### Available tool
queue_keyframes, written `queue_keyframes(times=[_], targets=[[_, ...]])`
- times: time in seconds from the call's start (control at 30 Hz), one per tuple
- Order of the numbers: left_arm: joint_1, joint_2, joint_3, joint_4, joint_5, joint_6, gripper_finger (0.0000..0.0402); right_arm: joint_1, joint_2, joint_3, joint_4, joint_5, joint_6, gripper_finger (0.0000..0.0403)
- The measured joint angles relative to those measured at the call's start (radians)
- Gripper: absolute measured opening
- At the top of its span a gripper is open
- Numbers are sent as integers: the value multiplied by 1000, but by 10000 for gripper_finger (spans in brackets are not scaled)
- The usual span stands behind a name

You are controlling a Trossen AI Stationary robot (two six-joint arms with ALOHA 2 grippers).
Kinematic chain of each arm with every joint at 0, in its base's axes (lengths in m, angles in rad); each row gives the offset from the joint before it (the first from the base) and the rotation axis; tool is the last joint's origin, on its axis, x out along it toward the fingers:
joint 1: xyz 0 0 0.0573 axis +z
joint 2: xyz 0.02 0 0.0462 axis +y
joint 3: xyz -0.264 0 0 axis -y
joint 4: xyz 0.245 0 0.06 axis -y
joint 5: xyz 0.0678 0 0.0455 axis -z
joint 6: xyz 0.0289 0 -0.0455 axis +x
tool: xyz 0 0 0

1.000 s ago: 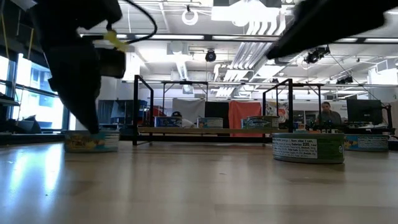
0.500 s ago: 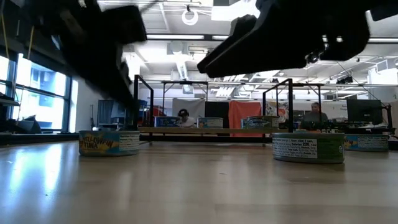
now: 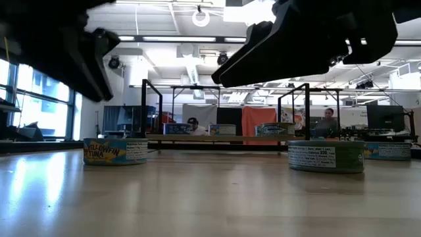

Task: Stack canned seafood by type on shelf
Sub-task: Put the light blue tuna can on the shelf and align it with the other light blue tuna can

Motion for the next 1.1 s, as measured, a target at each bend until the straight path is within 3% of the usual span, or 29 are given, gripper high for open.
queue_keyframes(times=[0.13,0.23,0.4,0.67,0.9,1.1], targets=[[13,0,-83,45,1,42,143,0,0,0,-1,0,-14,239],[17,0,-141,110,-18,83,146,-1,0,0,2,-15,-59,239],[45,0,-192,228,-8,146,108,-1,0,0,29,-35,-119,239],[134,41,-190,323,148,235,12,-49,0,0,43,-82,-89,239],[164,68,-173,428,207,211,2,-102,0,-1,28,-167,-59,239],[166,62,-115,432,214,162,1,-90,51,-1,92,-125,-364,239]])
